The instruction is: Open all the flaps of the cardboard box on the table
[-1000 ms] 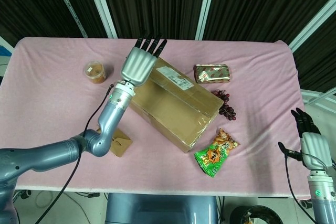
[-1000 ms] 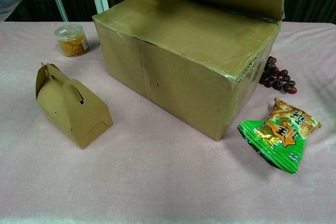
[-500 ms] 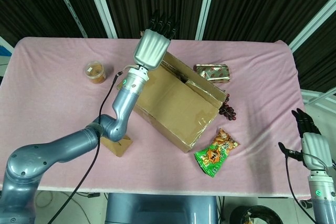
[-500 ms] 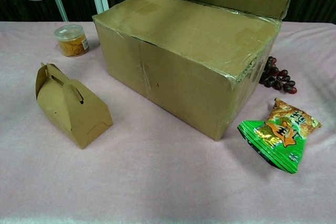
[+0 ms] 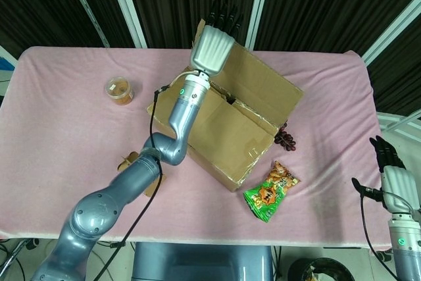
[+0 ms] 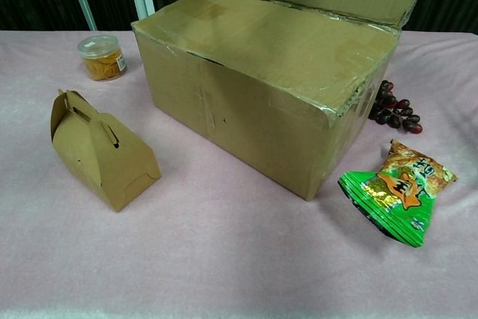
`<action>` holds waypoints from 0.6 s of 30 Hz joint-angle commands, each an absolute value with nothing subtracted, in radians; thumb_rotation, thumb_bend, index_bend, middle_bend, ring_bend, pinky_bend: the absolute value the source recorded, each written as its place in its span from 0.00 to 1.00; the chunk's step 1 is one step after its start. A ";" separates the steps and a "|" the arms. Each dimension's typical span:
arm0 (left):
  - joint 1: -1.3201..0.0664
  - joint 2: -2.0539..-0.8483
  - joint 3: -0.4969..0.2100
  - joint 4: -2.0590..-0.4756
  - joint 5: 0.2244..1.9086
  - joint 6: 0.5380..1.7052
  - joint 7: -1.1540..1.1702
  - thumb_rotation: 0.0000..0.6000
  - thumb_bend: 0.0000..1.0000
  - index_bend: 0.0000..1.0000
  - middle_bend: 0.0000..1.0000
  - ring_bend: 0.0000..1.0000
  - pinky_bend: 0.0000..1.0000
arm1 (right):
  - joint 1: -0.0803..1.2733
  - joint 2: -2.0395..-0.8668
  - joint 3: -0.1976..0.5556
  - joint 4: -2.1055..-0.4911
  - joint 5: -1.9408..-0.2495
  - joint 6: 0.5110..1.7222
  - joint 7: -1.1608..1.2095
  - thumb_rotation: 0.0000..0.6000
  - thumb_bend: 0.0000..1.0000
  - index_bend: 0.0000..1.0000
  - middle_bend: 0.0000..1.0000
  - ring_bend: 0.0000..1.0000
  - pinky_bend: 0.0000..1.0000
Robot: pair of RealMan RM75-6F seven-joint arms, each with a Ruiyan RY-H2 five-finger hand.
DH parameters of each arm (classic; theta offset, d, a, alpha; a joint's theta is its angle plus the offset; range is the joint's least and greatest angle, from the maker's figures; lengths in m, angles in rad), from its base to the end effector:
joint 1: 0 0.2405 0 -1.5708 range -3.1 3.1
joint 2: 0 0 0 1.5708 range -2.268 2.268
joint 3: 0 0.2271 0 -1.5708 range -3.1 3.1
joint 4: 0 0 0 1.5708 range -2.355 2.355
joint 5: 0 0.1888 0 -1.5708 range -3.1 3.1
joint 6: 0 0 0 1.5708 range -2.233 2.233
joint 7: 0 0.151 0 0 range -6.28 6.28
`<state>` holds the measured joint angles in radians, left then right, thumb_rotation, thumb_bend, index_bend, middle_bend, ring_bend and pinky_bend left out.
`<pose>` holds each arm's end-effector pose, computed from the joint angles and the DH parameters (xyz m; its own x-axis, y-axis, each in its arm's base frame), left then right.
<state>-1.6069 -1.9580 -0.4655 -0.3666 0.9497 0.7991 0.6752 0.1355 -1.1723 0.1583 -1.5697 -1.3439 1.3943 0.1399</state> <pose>0.1170 0.4807 0.0406 0.6959 -0.4286 0.5763 0.5251 -0.2439 -0.8154 -0.2872 -0.2178 0.1668 0.2174 0.0472 0.9749 -0.9729 0.0915 0.2125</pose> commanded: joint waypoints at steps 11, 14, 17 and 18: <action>-1.572 -1.950 -0.460 -0.388 0.981 0.815 0.610 1.00 0.24 0.00 0.00 0.00 0.00 | 0.135 -1.171 0.157 -1.575 -1.346 1.394 0.132 1.00 0.32 0.00 0.00 0.00 0.21; -1.525 -1.906 -0.442 -0.475 1.005 0.858 0.598 1.00 0.24 0.00 0.00 0.00 0.00 | 0.135 -1.172 0.158 -1.574 -1.345 1.394 0.131 1.00 0.32 0.00 0.00 0.00 0.21; -1.441 -1.817 -0.420 -0.647 1.029 0.929 0.598 1.00 0.24 0.00 0.00 0.00 0.00 | 0.136 -1.172 0.160 -1.572 -1.342 1.393 0.131 1.00 0.32 0.00 0.00 0.00 0.21; -1.397 -1.765 -0.412 -0.745 1.034 0.965 0.607 1.00 0.24 0.00 0.00 0.00 0.00 | 0.136 -1.173 0.161 -1.573 -1.340 1.392 0.130 1.00 0.32 0.00 0.00 0.00 0.21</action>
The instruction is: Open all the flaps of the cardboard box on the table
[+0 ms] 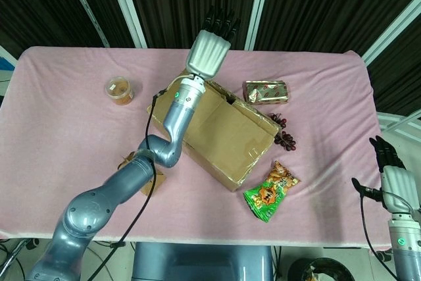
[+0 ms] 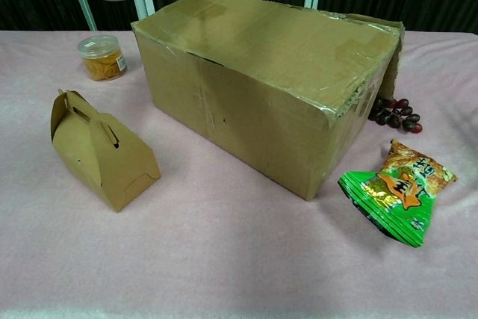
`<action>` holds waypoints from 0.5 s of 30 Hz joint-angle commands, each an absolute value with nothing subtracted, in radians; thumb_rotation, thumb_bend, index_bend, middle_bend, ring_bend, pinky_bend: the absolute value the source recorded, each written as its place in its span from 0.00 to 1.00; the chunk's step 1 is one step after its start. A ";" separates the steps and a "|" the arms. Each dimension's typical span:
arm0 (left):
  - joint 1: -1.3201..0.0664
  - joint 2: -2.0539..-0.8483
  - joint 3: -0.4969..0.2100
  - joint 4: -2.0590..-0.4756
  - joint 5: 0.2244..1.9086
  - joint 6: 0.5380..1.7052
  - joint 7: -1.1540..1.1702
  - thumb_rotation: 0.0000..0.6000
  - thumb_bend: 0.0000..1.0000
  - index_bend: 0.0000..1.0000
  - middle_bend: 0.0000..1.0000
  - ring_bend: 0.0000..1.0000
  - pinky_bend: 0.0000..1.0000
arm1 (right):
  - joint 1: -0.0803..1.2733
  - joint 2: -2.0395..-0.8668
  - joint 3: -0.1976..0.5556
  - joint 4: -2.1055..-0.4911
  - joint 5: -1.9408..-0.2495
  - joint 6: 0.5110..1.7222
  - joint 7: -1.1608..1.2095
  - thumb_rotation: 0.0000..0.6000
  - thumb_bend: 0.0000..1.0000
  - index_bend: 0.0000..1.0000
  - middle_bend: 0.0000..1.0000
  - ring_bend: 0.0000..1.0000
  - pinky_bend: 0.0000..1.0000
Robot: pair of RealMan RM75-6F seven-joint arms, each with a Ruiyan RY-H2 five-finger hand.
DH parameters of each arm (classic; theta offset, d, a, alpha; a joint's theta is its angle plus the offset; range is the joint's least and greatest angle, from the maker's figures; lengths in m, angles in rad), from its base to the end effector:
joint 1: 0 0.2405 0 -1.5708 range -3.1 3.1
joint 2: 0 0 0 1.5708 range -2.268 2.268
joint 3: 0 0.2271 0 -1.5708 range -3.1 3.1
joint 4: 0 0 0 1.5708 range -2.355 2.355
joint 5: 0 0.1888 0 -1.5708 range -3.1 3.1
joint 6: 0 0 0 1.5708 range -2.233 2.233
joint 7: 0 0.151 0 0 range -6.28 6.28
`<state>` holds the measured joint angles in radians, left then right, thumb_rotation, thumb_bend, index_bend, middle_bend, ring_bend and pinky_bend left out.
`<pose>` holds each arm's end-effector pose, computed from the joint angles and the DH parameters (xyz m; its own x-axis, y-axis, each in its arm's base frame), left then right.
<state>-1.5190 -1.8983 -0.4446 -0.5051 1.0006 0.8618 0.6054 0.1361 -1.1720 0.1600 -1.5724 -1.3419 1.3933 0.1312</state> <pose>0.0991 0.4758 0.0438 0.6488 -0.4270 0.6299 0.5607 -0.2914 -0.7751 -0.2868 -0.2182 0.1668 0.2229 0.0471 0.9737 -0.9716 0.0926 0.2179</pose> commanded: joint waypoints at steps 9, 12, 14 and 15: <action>-1.013 -1.276 -0.340 -1.619 0.942 1.206 0.763 1.00 0.16 0.00 0.00 0.00 0.00 | 0.134 -1.176 0.164 -1.577 -1.336 1.406 0.090 1.00 0.32 0.00 0.00 0.00 0.21; -0.924 -1.177 -0.310 -1.758 0.954 1.267 0.743 1.00 0.14 0.00 0.00 0.00 0.00 | 0.134 -1.178 0.165 -1.577 -1.336 1.412 0.077 1.00 0.32 0.00 0.00 0.00 0.21; -0.885 -1.141 -0.296 -1.804 0.970 1.294 0.725 1.00 0.14 0.00 0.00 0.00 0.00 | 0.134 -1.179 0.166 -1.577 -1.334 1.414 0.070 1.00 0.32 0.00 0.00 0.00 0.21; -0.867 -1.126 -0.289 -1.822 0.979 1.308 0.714 1.00 0.14 0.00 0.00 0.00 0.00 | 0.134 -1.180 0.166 -1.577 -1.334 1.415 0.068 1.00 0.33 0.00 0.00 0.00 0.21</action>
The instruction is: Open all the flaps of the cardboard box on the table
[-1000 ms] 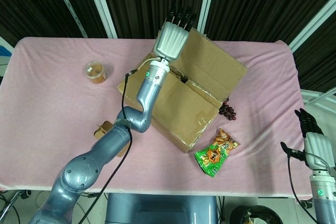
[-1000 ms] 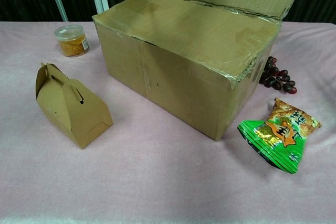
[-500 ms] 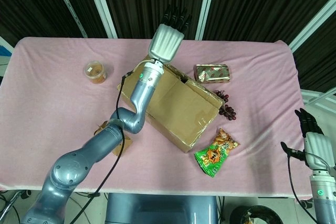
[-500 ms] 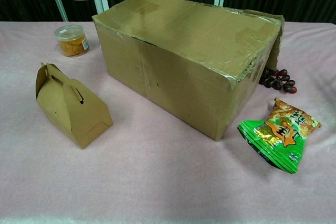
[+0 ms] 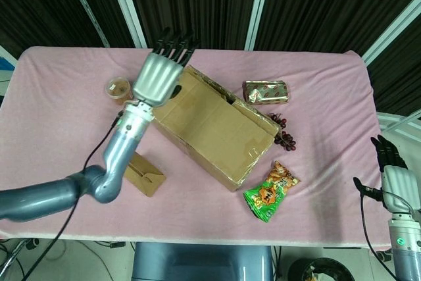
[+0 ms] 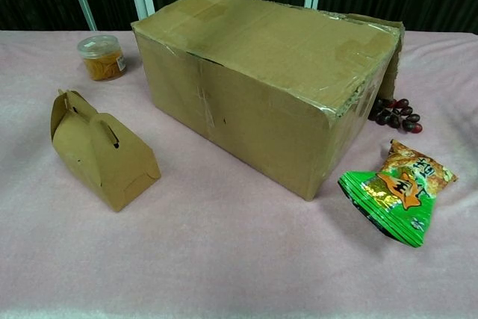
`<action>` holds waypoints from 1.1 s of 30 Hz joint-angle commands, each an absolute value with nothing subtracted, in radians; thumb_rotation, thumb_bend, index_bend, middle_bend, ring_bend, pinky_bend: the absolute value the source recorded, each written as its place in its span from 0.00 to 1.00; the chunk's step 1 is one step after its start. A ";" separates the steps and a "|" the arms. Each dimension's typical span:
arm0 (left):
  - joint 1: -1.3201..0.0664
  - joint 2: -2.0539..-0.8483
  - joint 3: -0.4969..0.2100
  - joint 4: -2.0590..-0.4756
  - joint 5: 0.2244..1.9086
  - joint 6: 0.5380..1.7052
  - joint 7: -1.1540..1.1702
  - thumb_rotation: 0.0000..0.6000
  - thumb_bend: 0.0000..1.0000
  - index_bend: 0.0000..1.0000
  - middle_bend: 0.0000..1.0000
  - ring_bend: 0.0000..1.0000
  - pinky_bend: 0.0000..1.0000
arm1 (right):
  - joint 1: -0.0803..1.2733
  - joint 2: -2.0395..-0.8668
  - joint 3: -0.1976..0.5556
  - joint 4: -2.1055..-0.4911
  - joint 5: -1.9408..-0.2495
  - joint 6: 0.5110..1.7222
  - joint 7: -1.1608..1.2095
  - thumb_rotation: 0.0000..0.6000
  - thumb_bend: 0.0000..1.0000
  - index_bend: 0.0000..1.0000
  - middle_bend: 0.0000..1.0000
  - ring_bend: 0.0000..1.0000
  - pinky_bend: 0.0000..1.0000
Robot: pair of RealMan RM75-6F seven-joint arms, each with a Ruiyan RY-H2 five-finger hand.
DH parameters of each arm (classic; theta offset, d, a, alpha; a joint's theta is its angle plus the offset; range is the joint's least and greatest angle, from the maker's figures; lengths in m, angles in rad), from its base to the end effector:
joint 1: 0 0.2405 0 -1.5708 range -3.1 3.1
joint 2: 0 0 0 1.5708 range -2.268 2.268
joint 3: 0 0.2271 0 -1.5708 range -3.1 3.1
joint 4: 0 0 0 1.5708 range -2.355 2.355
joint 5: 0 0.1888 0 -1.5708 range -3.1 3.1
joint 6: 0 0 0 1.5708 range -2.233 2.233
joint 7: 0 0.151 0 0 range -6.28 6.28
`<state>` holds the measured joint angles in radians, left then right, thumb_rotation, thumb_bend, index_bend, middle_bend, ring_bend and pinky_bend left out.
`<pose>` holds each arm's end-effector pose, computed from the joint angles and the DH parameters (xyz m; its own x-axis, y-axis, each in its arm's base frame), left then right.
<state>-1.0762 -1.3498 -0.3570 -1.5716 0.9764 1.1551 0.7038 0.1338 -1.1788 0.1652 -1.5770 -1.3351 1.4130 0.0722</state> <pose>0.0101 0.3911 0.1178 0.5533 -0.3208 0.7688 0.6660 -0.3841 -0.6395 -0.2854 -0.2180 0.1682 0.2689 0.0646 0.9610 -0.9598 0.1008 0.2618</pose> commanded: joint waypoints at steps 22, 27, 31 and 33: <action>-0.337 -1.140 -0.040 -1.759 1.289 1.677 0.309 1.00 0.14 0.00 0.00 0.00 0.00 | 0.208 -1.125 0.246 -1.783 -1.290 1.359 0.013 1.00 0.36 0.00 0.15 0.12 0.21; -0.306 -1.188 -0.053 -1.676 1.328 1.708 0.287 1.00 0.14 0.00 0.00 0.00 0.00 | 0.313 -1.079 0.355 -1.992 -1.113 1.225 0.012 1.00 0.37 0.00 0.16 0.13 0.21; -0.296 -1.205 -0.068 -1.647 1.349 1.707 0.276 1.00 0.14 0.00 0.00 0.00 0.00 | 0.387 -1.074 0.420 -2.085 -0.943 1.156 0.010 1.00 0.39 0.00 0.16 0.13 0.21; -0.293 -1.205 -0.076 -1.654 1.354 1.699 0.267 1.00 0.14 0.00 0.00 0.00 0.00 | 0.426 -1.080 0.449 -2.110 -0.858 1.129 0.014 1.00 0.39 0.00 0.16 0.13 0.21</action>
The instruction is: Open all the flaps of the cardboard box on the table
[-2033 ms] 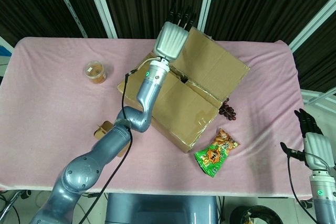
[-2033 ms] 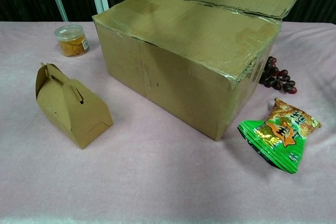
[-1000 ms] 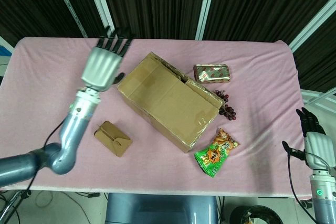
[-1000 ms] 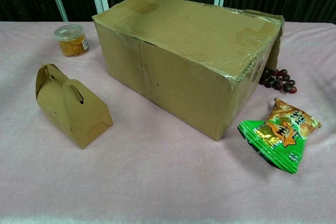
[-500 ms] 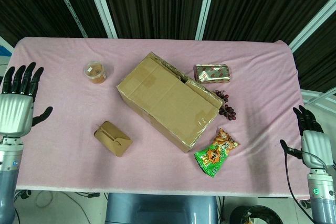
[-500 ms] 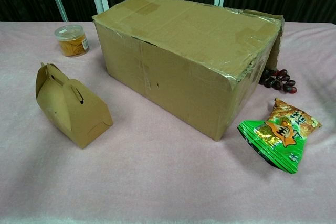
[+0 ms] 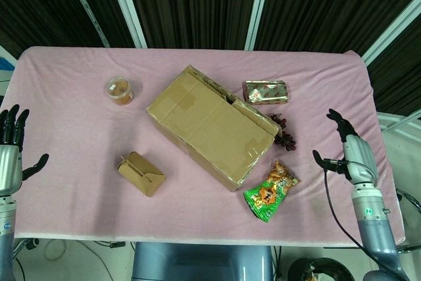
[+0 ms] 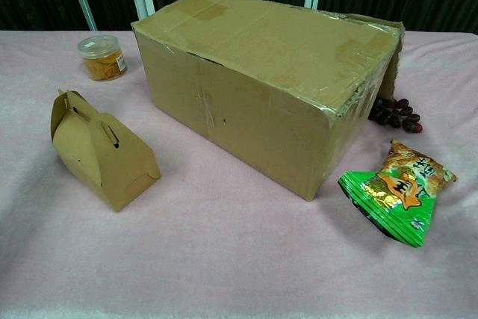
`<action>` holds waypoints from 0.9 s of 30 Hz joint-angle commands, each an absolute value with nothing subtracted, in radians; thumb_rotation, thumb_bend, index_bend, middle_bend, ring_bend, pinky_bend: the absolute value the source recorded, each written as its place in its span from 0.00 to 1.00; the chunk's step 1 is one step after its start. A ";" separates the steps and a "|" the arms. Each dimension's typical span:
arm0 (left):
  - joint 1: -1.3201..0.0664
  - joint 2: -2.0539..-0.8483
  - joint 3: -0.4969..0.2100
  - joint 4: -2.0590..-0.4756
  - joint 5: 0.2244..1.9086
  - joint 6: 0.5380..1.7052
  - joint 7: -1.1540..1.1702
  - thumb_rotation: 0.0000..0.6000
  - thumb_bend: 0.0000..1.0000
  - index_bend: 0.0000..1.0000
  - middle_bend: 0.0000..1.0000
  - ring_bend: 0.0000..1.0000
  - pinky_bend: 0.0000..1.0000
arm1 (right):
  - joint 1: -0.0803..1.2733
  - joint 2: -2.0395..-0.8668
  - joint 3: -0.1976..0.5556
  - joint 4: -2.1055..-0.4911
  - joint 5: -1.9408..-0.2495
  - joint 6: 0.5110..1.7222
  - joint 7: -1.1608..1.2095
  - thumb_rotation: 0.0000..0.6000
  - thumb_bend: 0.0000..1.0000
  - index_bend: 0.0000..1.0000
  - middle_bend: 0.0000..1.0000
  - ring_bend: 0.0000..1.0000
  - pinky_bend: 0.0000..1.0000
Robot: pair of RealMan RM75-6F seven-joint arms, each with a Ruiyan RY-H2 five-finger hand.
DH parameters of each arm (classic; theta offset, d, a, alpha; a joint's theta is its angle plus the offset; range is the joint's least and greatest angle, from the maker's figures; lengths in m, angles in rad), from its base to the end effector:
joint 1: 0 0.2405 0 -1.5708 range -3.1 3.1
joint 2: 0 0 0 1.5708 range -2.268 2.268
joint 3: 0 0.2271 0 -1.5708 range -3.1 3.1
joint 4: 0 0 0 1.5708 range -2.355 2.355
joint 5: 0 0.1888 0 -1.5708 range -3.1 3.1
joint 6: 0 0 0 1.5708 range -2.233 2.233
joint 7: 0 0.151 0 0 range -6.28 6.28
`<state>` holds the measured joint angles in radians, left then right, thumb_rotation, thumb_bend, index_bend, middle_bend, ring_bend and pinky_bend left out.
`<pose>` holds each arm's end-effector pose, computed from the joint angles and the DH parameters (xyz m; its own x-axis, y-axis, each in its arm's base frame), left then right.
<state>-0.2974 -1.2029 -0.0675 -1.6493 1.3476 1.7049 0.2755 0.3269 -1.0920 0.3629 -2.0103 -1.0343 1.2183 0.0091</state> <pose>-0.2294 0.2346 0.1796 0.4888 -0.2866 0.8240 0.8614 0.0091 -0.5078 -0.1775 -0.2737 0.1600 -0.1163 -0.0388 0.9925 -0.9929 0.0308 -0.1152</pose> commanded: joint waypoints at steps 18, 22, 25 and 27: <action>-0.258 -1.195 -0.132 -1.663 1.391 1.674 0.225 1.00 0.14 0.00 0.00 0.00 0.00 | 0.628 -1.186 0.479 -2.163 -0.567 1.147 -0.047 1.00 0.41 0.06 0.15 0.13 0.21; -0.255 -1.194 -0.136 -1.664 1.394 1.671 0.225 1.00 0.14 0.00 0.00 0.00 0.00 | 0.636 -1.194 0.474 -2.148 -0.562 1.146 -0.048 1.00 0.41 0.06 0.15 0.13 0.21; -0.252 -1.193 -0.141 -1.666 1.395 1.668 0.224 1.00 0.14 0.00 0.00 0.00 0.00 | 0.641 -1.201 0.468 -2.133 -0.557 1.145 -0.046 1.00 0.41 0.06 0.14 0.13 0.21; -0.250 -1.195 -0.145 -1.660 1.394 1.665 0.229 1.00 0.14 0.00 0.00 0.00 0.00 | 0.643 -1.204 0.463 -2.126 -0.550 1.141 -0.041 1.00 0.41 0.06 0.14 0.13 0.21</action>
<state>-0.2511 -1.1941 -0.1433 -1.6629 1.3948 1.6669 0.2270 0.6419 -1.2022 0.4650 -2.1275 -0.5516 1.1422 -0.0425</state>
